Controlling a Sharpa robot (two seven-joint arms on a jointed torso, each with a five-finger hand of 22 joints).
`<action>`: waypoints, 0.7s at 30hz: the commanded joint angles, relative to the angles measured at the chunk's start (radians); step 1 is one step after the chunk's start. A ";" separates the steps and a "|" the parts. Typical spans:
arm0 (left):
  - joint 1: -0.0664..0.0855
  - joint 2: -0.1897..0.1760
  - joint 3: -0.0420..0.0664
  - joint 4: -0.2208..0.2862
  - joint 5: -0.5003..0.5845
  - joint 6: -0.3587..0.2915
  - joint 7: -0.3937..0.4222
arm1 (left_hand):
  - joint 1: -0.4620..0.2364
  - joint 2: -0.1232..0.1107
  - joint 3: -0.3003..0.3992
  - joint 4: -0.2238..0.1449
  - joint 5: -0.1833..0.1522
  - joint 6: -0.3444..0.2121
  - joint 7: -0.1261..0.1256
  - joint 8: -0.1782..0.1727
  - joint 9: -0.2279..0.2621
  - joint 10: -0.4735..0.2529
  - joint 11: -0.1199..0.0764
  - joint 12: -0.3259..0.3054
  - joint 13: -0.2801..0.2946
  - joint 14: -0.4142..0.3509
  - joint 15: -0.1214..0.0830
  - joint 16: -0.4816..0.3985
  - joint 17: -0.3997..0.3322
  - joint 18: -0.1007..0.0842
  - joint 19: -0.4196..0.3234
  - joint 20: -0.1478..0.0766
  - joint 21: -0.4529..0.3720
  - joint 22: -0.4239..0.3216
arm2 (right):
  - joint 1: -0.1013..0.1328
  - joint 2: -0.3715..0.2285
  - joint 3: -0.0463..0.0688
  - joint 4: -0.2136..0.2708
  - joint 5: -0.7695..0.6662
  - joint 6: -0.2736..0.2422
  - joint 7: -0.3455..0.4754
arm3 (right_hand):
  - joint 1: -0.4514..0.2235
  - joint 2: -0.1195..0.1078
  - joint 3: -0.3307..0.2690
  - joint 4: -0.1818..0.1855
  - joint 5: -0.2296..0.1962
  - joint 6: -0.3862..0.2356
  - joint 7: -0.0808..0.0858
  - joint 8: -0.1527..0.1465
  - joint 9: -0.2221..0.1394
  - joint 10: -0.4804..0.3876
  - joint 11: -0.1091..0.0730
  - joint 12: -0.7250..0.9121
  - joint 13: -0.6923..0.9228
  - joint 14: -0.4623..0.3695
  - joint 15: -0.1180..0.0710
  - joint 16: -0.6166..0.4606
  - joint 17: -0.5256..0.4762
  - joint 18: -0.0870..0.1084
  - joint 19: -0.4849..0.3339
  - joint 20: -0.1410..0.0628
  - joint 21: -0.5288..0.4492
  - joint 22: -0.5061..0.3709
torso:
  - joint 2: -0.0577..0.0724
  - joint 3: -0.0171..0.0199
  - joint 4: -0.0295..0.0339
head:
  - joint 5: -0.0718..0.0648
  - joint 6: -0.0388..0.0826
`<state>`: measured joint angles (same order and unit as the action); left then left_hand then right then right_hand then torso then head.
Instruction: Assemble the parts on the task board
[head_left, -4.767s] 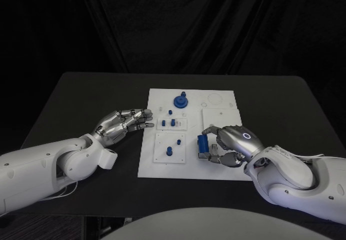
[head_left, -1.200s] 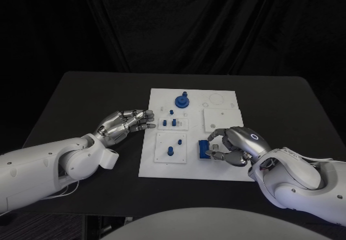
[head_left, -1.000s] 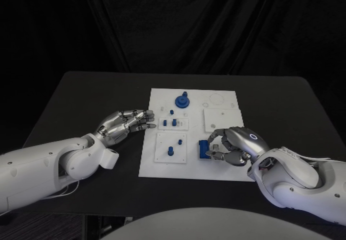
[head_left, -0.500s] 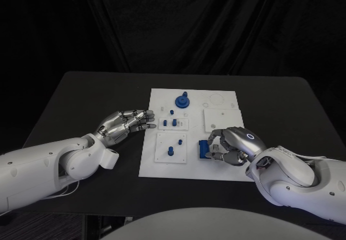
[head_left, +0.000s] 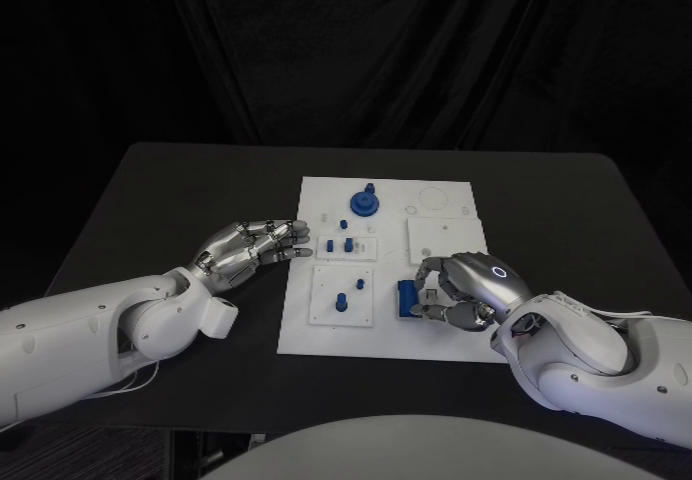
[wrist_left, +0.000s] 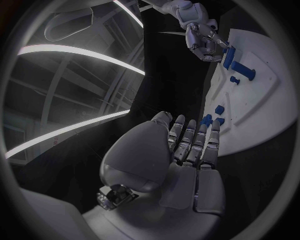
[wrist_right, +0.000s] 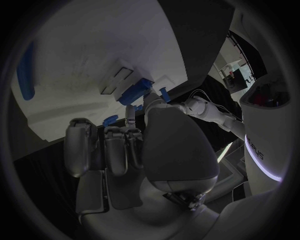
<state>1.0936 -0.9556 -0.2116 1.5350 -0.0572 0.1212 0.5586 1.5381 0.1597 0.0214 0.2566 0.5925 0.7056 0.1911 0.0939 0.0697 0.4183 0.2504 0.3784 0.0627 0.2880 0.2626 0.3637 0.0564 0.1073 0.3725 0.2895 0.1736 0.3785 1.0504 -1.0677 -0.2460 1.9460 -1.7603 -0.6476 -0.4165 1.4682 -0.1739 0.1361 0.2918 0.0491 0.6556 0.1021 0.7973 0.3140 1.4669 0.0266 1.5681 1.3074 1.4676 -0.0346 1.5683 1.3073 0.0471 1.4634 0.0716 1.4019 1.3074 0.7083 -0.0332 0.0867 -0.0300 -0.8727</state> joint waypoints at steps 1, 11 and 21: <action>-0.002 0.001 0.001 0.001 -0.007 0.019 0.012 | -0.003 -0.004 0.007 0.000 0.007 -0.007 0.042 -0.003 -0.001 -0.001 0.007 0.003 0.001 -0.001 0.008 0.007 0.001 -0.019 -0.004 0.001 0.000 -0.001 | -0.002 -0.005 -0.001 0.006 -0.025 -0.015 -0.019 | -0.016 -0.016 0.011 0.000 -0.002 -0.006 -0.003 0.013 0.009 0.104 -0.005 0.003 0.263 0.103 -0.009 0.003 0.263 -0.006 0.032 -0.007 -0.002 0.209 | 0.000 0.0004 -0.0011 | 0.001 0.000; -0.002 0.000 0.001 0.001 -0.007 0.018 0.012 | -0.002 -0.004 0.009 0.000 0.007 -0.007 0.042 -0.003 -0.001 -0.001 0.008 0.003 0.001 -0.001 0.008 0.007 0.001 -0.019 -0.004 0.001 0.000 -0.001 | 0.002 -0.045 0.001 0.048 0.094 -0.046 0.026 | -0.137 -0.040 -0.049 0.003 -0.001 -0.014 -0.015 0.041 0.031 0.104 -0.015 0.003 0.263 0.103 -0.018 0.003 0.263 -0.006 0.034 -0.015 0.002 0.209 | 0.000 0.0005 -0.0005 | -0.002 0.000; -0.003 -0.005 0.001 0.005 -0.007 0.014 0.019 | -0.002 -0.004 0.011 0.000 0.007 -0.005 0.041 -0.003 -0.001 0.001 0.008 0.005 0.001 0.000 0.008 0.009 0.001 -0.019 -0.004 0.000 0.000 -0.001 | 0.066 -0.108 0.002 0.083 0.337 -0.066 0.067 | -0.236 -0.013 -0.040 0.004 0.002 0.010 -0.028 0.063 0.045 0.104 -0.027 0.003 0.263 0.103 -0.028 0.003 0.263 -0.011 0.046 -0.024 0.025 0.217 | -0.001 -0.0001 -0.0012 | -0.008 0.000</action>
<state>1.0930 -0.9598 -0.2116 1.5368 -0.0573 0.1222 0.5594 1.5381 0.1597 0.0269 0.2565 0.5966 0.7056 0.1911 0.0939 0.0697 0.4183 0.2504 0.3784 0.0627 0.2880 0.2625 0.3676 0.0565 0.1074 0.3725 0.2895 0.1736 0.3786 1.1033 -1.1655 -0.2447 2.0246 -1.5360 -0.6903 -0.3615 1.2396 -0.1897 0.0913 0.2962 0.0514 0.6613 0.0755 0.8571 0.3581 1.4668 0.0051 1.5681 1.3073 1.4674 -0.0562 1.5683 1.3073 0.0471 1.4670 0.0534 1.4241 1.3073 0.7081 -0.0326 0.0856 -0.0336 -0.8727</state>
